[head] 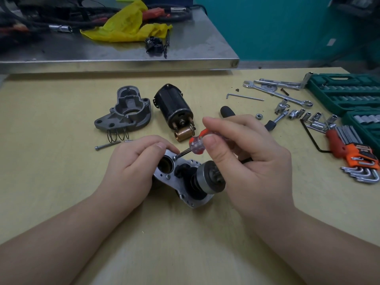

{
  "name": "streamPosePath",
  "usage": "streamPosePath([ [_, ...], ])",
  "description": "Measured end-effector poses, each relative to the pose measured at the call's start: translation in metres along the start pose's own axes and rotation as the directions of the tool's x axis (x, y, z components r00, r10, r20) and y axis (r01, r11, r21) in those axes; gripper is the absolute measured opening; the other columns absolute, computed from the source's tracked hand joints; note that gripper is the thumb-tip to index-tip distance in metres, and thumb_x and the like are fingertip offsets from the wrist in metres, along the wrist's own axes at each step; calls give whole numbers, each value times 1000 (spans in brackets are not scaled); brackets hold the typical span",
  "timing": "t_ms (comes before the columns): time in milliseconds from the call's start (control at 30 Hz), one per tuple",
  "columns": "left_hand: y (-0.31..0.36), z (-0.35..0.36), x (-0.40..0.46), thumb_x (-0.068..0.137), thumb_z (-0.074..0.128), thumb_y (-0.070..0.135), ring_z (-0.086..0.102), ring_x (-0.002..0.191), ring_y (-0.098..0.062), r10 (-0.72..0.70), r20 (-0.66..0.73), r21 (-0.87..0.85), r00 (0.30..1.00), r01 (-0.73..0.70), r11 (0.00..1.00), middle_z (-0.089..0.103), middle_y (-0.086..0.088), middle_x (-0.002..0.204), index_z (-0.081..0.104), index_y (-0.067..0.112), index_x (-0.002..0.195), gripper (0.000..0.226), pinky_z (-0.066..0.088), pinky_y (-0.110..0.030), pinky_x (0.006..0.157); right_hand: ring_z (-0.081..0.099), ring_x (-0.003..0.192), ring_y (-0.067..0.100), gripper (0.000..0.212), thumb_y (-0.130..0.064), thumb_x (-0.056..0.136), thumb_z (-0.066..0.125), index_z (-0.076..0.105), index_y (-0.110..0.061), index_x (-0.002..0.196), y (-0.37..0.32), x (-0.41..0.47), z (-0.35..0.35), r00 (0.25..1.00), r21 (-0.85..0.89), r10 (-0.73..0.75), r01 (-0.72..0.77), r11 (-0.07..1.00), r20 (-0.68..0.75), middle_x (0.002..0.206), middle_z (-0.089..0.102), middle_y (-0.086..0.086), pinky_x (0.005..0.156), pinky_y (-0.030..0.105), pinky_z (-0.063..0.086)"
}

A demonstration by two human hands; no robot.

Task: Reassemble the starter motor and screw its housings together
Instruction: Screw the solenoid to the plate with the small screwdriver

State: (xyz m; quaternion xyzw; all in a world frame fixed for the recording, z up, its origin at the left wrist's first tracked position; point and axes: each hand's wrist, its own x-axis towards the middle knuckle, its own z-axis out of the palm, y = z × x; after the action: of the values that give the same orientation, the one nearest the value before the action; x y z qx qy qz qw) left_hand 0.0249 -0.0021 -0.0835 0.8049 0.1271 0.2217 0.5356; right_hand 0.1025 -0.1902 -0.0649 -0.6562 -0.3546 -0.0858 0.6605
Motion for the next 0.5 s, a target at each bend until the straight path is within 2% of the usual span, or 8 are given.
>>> streamPosePath([
  [133, 0, -1, -1, 94, 47, 24, 73, 91, -17, 4, -6, 10, 1000, -4, 1000, 79, 2, 88, 80, 29, 87, 34, 56, -38, 82, 71, 114, 23, 27, -6, 102, 64, 76, -14, 125, 1, -3, -1, 1000, -16, 5, -4, 1000, 4, 122, 71, -6, 90, 32, 58],
  [200, 1, -1, -1, 94, 47, 23, 73, 90, -17, 6, -8, 9, 1000, -6, 1000, 79, 3, 88, 79, 29, 87, 34, 56, -41, 82, 72, 109, 22, 30, -1, 102, 63, 75, -14, 126, 0, -2, -1, 1000, -20, -12, 13, 1000, 15, 118, 72, -6, 89, 32, 58],
  [333, 2, -1, -1, 93, 47, 23, 72, 89, -17, 6, -14, 22, 1000, -6, 1000, 78, 3, 87, 79, 30, 86, 34, 56, -41, 81, 69, 94, 19, 27, -9, 98, 73, 74, -23, 121, -2, 1, 1, 1000, -43, -12, 12, 999, 0, 101, 72, -7, 82, 20, 49],
  [400, 1, -1, 0, 93, 47, 24, 72, 91, -17, 3, -12, 24, 1000, -2, 1000, 79, 3, 88, 79, 30, 86, 33, 56, -43, 85, 70, 94, 18, 22, -14, 98, 74, 76, -23, 118, -3, 1, 1, 1000, -39, -10, 10, 999, -4, 103, 72, -10, 80, 18, 49],
  [500, 2, -1, 0, 93, 46, 24, 72, 93, -14, 12, -6, 36, 1000, -12, 999, 79, 6, 89, 79, 32, 88, 34, 56, -40, 85, 71, 104, 18, 23, -13, 100, 69, 76, -18, 122, -2, -2, 0, 1000, -45, -11, 10, 999, -9, 118, 71, -10, 81, 18, 50],
])
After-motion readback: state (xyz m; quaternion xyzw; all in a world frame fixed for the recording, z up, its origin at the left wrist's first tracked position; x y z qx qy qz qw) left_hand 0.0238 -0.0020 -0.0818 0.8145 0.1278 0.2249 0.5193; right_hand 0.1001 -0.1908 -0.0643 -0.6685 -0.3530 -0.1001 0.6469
